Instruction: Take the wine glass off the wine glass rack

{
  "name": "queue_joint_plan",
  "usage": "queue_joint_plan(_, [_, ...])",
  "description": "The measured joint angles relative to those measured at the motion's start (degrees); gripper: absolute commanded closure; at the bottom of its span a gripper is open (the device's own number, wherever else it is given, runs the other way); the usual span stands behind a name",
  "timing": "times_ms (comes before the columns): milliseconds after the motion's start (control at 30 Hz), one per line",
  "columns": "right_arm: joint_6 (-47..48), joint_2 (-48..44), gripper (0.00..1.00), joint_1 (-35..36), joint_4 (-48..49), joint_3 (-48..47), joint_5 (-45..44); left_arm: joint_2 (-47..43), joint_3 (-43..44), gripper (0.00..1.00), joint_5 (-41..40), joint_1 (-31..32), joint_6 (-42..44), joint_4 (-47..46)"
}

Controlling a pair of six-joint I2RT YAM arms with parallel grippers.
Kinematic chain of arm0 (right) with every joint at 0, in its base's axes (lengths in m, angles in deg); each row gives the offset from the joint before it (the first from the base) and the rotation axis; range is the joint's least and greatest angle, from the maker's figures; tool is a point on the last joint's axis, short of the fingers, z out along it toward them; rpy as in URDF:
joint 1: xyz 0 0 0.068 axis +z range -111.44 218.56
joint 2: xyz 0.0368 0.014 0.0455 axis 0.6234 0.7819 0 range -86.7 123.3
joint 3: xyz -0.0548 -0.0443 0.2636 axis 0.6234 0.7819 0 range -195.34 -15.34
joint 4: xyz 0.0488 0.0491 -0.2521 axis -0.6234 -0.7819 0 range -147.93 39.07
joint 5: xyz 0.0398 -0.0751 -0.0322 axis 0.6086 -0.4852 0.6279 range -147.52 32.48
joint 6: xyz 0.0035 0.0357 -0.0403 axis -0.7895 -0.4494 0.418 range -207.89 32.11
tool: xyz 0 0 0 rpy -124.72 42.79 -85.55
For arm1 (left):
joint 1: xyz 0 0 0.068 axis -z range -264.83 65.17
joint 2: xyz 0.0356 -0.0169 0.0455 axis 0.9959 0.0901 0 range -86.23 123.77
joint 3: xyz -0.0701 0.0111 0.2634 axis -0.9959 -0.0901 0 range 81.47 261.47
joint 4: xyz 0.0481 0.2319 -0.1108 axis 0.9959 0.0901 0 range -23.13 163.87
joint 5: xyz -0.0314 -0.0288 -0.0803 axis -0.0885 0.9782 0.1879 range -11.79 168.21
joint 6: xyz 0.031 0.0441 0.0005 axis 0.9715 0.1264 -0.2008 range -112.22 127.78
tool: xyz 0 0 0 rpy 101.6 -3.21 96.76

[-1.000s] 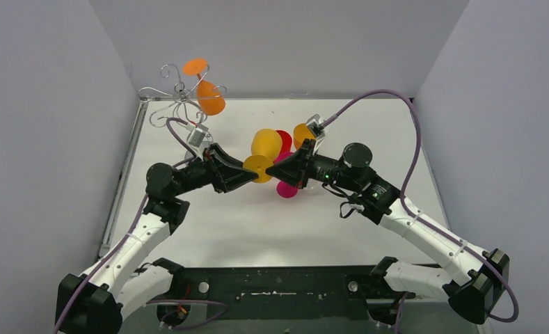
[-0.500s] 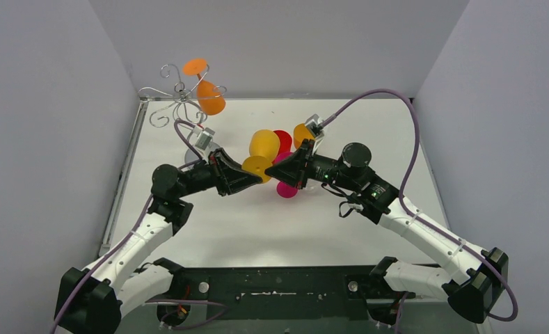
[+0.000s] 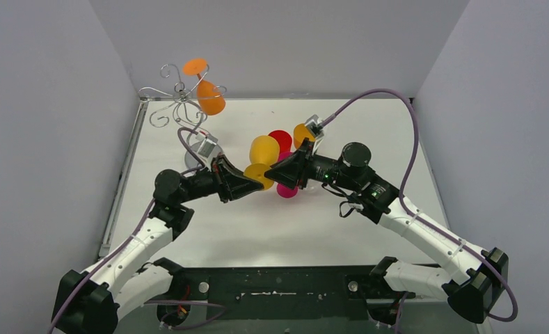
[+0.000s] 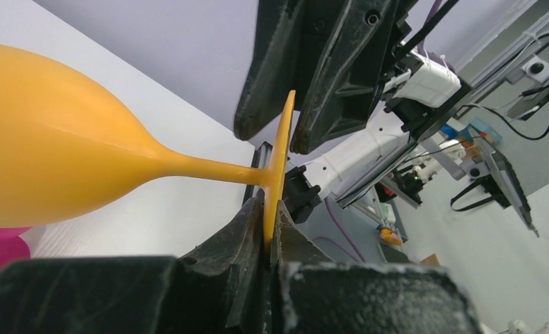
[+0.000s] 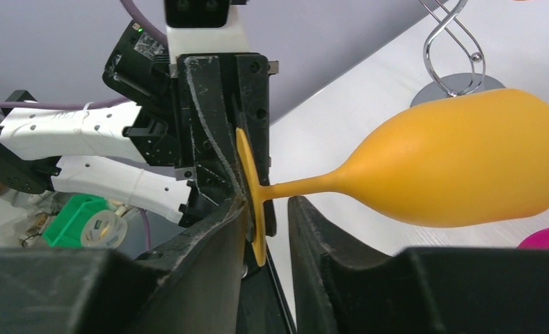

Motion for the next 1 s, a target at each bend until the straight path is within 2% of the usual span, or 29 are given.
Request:
queue_joint_plan(100, [0.0,0.0,0.62,-0.8,-1.0,0.0,0.1,-1.8,-1.0,1.0,-0.2,0.3,1.9,0.6])
queue_joint_plan(133, [-0.1,0.0,0.57,-1.1,-1.1,0.0,0.4,-2.5,-1.4,1.0,-0.5,0.5,2.5,0.6])
queue_joint_plan(200, [-0.2,0.0,0.54,-1.7,-1.6,-0.2,1.2,-3.5,-2.2,1.0,-1.0,0.5,3.6,0.8])
queue_joint_plan(267, [-0.3,0.0,0.46,-2.6,-2.1,-0.7,1.7,-4.2,-3.1,1.0,-1.3,0.5,4.8,0.8])
queue_joint_plan(367, [-0.5,0.0,0.44,-4.2,-2.4,-1.8,2.0,-5.0,-4.4,1.0,-1.2,0.6,6.6,0.7])
queue_joint_plan(467, [-0.5,0.0,0.38,-5.8,-2.5,-3.0,2.1,-5.4,-5.7,1.0,-0.5,0.7,8.0,0.7])
queue_joint_plan(700, [-0.6,0.8,0.33,-10.3,-5.2,-5.2,3.7,-5.4,-9.8,1.0,1.2,0.7,8.7,-2.4])
queue_joint_plan(1000, [-2.6,4.7,0.31,-16.9,-8.9,-5.4,8.7,-5.7,-14.7,1.0,5.7,0.7,6.8,-15.5])
